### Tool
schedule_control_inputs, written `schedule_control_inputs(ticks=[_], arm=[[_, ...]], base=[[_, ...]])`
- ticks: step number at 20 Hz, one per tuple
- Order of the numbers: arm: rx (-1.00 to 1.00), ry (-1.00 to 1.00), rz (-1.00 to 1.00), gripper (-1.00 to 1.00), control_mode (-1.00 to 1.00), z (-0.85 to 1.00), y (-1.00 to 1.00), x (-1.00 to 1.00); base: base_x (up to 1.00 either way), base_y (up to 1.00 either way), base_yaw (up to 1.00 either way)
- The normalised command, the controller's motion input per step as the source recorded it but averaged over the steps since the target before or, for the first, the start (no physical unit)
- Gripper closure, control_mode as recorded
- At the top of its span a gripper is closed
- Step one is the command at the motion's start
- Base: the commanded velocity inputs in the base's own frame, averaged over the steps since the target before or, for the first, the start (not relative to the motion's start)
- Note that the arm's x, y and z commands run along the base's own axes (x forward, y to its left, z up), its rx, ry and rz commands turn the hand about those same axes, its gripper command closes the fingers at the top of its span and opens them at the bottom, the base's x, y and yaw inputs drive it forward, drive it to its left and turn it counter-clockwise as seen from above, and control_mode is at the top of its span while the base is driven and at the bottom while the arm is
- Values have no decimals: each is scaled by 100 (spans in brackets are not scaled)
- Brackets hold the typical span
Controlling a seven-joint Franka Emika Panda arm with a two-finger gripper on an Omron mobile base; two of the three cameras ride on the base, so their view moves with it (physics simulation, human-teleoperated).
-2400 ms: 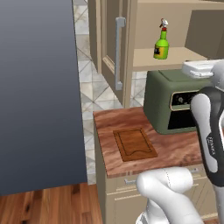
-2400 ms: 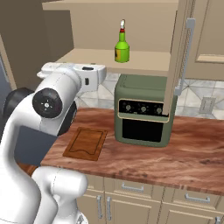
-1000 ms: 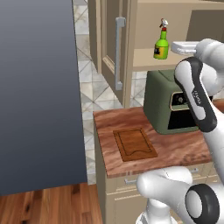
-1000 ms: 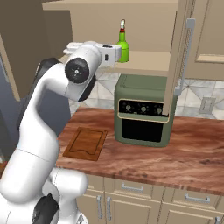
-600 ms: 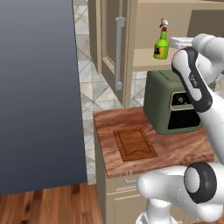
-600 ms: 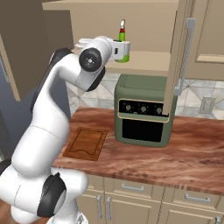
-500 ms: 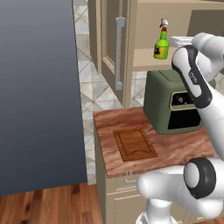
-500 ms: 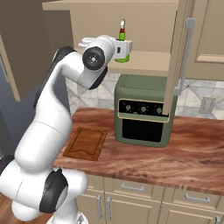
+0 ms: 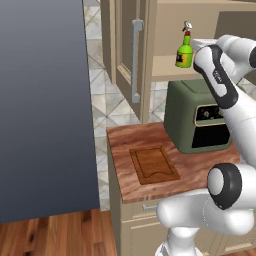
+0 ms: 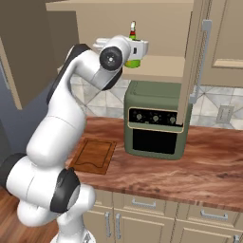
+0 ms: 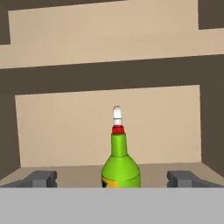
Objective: Grab the spray bottle from the cabinet, then place it next to the cutting board for sanitizing. Then grab the dish brush from the countertop next to the sink and place it next to the cutting board.
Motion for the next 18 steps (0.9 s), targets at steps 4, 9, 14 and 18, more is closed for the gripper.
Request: schedule_control_inputs(ticks=[4,9,14,18], arm=[[0,0,0,-100,-100,0,0,36],[0,0,0,-100,-100,0,-1,38],[0,0,0,-100,-100,0,0,41],[0,0,0,-100,-100,0,0,45]], base=[[0,0,0],[0,0,0],[0,0,0],[0,0,0]])
